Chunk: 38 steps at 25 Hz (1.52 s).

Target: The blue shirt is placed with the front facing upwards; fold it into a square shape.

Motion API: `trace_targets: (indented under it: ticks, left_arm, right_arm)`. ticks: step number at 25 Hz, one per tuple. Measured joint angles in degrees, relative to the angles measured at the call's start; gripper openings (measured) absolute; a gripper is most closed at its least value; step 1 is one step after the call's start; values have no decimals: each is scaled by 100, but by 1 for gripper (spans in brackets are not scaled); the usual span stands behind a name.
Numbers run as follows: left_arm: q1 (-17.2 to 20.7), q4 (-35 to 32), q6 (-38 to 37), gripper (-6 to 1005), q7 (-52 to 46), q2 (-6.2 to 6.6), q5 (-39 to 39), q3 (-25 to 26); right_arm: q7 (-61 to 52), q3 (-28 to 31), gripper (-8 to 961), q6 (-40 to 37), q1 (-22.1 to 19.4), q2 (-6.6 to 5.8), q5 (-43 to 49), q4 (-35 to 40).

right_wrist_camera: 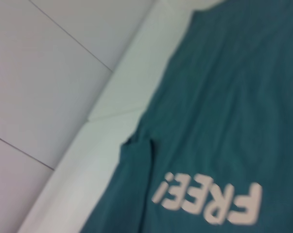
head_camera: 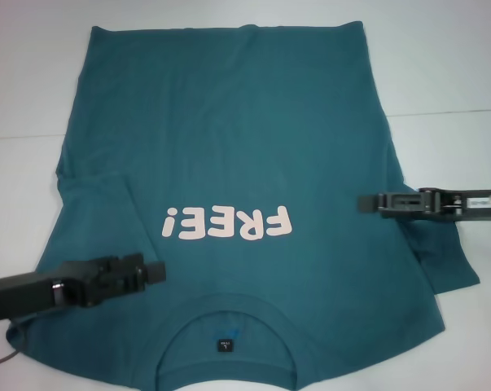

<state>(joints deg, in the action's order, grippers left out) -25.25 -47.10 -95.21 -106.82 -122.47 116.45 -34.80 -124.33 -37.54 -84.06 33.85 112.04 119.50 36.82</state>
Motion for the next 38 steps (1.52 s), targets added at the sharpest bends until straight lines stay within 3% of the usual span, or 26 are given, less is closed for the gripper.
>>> trace_targets:
  ticks: [6,10,17,23,31,38]
  left_arm:
    - [-12,1,12,721,-346,27,-264,102]
    - [-32,1,41,720,-408,38,-279,151]
    - [-100,29,74,720,-529,41,-281,156]
    - [-117,38,140,721,-533,23,-281,159]
    - [-102,56,265,721,-514,5,-281,159]
    - [-89,61,329,721,-495,3,-281,153]
  right_arm:
    - [-666,21,914,-19,-146,-440,110,71]
    - [-1189,59,914,-7,-249,-593,457,469]
    - [-1906,280,914,81,-149,-608,1443,769]
    - [-2037,226,914,560,-127,-534,1500,618]
    - [-1998,189,914,1194,149,-501,1509,-199]
    - [-1997,59,914,1587,357,-362,1514,-374]
